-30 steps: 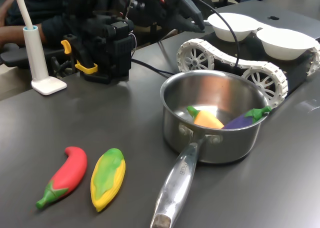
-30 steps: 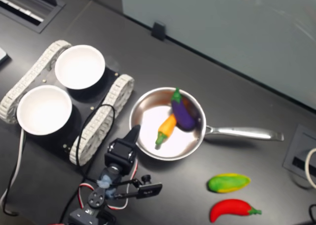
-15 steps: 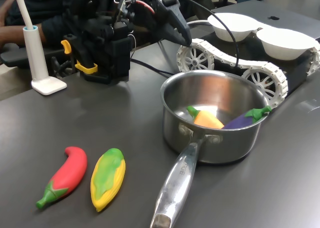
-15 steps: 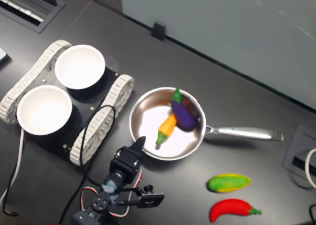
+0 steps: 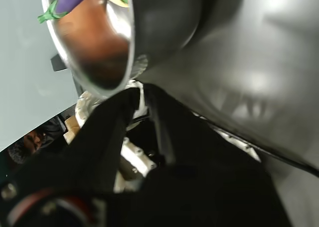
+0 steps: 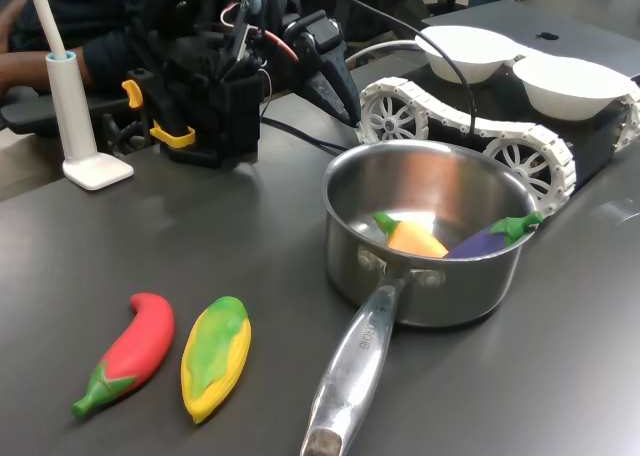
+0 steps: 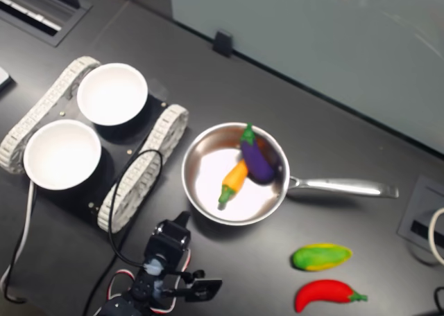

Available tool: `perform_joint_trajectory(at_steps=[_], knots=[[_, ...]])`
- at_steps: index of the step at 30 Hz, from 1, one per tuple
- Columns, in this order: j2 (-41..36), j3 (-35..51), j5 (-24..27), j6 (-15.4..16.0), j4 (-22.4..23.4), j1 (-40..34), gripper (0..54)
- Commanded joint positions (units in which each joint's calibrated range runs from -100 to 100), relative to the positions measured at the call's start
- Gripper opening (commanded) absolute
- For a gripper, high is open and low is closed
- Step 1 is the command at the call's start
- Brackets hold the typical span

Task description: Pick up the brinjal and place them in the pan

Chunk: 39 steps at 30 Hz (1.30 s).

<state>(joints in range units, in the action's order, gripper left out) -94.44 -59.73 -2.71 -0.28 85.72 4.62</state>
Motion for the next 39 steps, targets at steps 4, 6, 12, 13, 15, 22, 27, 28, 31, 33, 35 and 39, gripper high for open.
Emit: perform_joint_trajectory(at_steps=[4, 6, 12, 13, 15, 22, 27, 28, 31, 33, 35, 39], knots=[[-1.0, -5.1, -1.0, 1.6, 0.0, 2.3, 0.0], [-1.0, -6.7, -1.1, 1.6, -0.2, 2.4, 0.0], [-1.0, -9.6, -1.3, 1.5, -1.3, 2.4, 0.0], [-1.0, -9.8, -1.3, 1.5, -1.3, 2.4, 0.0], [-1.0, -10.5, -1.4, 1.5, -1.3, 2.7, 0.0], [-1.0, -12.6, -1.7, 1.5, -2.2, 2.6, 0.0], [-1.1, -13.9, -3.3, 1.5, -2.9, 1.6, 0.0], [-1.1, -13.9, -3.1, 1.5, -2.9, 1.6, 0.0], [-1.1, -14.0, -3.1, 1.6, -2.9, 2.0, 0.0], [-1.1, -14.0, -3.0, 1.7, -2.9, 2.6, 0.0], [-1.1, -14.0, -3.0, 1.9, -2.9, 2.8, 0.0], [-1.1, -14.0, -3.0, 2.0, -2.9, 2.4, 0.0]])
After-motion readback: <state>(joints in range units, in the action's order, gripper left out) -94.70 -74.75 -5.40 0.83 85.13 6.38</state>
